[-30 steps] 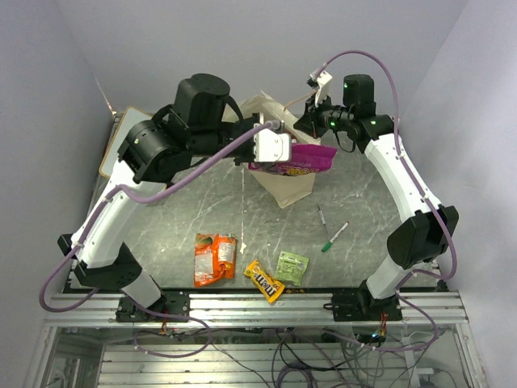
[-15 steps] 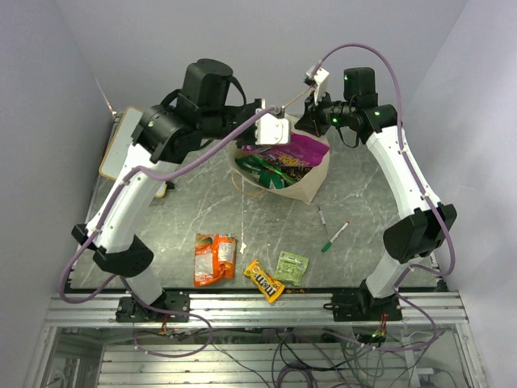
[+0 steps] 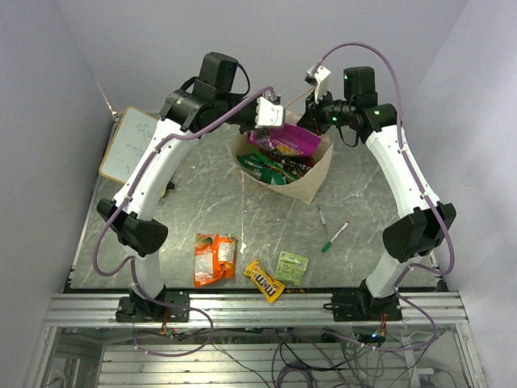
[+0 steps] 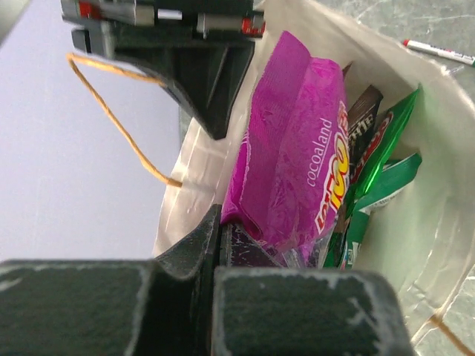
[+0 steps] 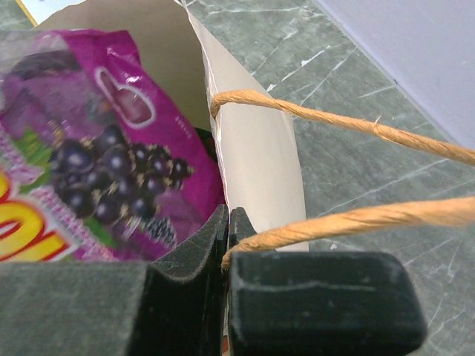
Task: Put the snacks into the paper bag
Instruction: Place the snack in the paper bag, then pick up the snack from the center of the board, then place the snack in the paper bag, then pick up the snack from the center of the board.
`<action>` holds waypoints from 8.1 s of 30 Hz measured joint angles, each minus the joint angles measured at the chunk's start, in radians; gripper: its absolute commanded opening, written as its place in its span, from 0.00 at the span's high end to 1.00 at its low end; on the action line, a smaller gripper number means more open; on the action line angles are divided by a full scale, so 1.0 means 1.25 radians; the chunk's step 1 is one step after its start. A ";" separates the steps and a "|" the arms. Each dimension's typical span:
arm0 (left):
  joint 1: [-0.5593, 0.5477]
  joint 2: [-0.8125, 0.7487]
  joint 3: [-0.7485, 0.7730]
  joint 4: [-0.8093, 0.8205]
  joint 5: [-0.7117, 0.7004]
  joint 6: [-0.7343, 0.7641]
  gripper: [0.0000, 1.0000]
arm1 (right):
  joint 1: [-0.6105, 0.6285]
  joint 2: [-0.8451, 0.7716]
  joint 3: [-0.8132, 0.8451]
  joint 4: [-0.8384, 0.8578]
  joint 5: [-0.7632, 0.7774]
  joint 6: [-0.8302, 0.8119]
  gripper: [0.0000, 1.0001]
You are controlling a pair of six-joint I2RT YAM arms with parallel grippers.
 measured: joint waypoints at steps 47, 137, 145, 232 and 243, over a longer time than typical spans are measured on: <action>-0.058 -0.038 -0.245 0.192 -0.090 -0.051 0.49 | 0.000 0.008 0.003 0.001 0.005 0.020 1.00; -0.555 -0.130 -1.005 0.238 -0.439 -0.104 0.48 | -0.087 0.046 -0.027 0.128 0.046 0.197 1.00; -0.552 -0.190 -0.913 0.117 -0.451 -0.094 0.52 | -0.087 0.046 -0.027 0.127 0.032 0.193 1.00; -0.448 -0.175 -0.429 0.103 -0.426 -0.208 0.18 | -0.028 0.010 -0.059 0.128 0.023 0.146 1.00; -0.557 -0.064 -0.642 0.118 -0.382 -0.168 0.09 | -0.028 0.010 -0.063 0.131 0.029 0.146 1.00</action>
